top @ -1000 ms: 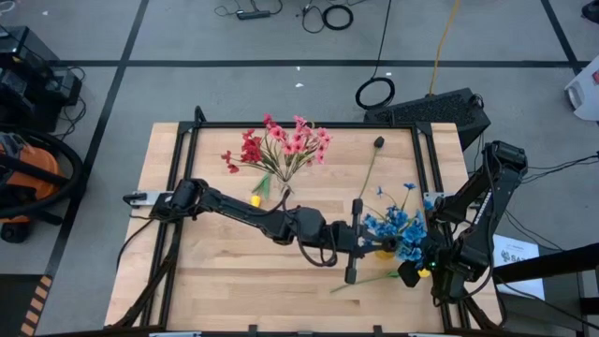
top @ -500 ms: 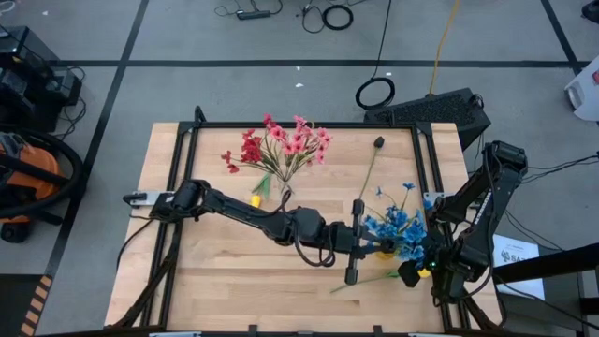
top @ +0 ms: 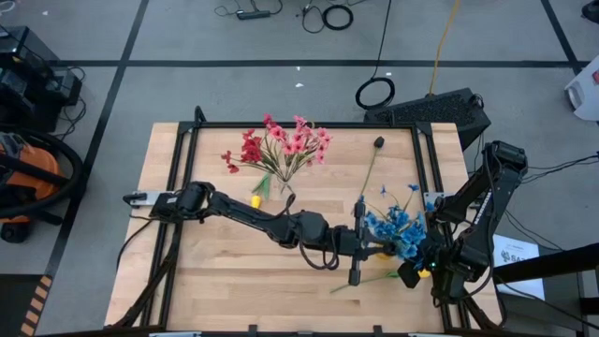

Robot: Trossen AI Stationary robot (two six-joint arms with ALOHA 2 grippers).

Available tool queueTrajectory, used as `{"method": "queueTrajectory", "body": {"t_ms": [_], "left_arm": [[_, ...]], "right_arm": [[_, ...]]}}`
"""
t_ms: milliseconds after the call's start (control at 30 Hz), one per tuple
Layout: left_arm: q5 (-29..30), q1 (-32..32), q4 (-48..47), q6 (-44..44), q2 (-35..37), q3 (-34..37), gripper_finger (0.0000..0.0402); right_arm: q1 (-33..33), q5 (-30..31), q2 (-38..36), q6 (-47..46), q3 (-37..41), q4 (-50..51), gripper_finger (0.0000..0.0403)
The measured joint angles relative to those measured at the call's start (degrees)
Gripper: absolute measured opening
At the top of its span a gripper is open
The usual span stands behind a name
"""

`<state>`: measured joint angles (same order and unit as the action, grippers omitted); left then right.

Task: Sort flowers into vase by color
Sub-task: Put the bottom black flower into the yellow vase

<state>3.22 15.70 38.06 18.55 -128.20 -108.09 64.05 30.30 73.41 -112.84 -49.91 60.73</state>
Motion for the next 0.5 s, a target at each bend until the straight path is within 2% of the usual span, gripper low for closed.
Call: {"method": "queueTrajectory", "body": {"t_ms": [200,500], "left_arm": [[0.0,0.1,-4.8,-0.1,0.0,0.0,0.0011],[1.0,-0.2,-4.9,0.3,-0.4,0.0,0.0011]], "right_arm": [[0.0,0.0,0.0,0.0,0.0,-0.1,0.0],[0.0,0.0,0.0,0.0,0.0,-0.1,0.0]]}}
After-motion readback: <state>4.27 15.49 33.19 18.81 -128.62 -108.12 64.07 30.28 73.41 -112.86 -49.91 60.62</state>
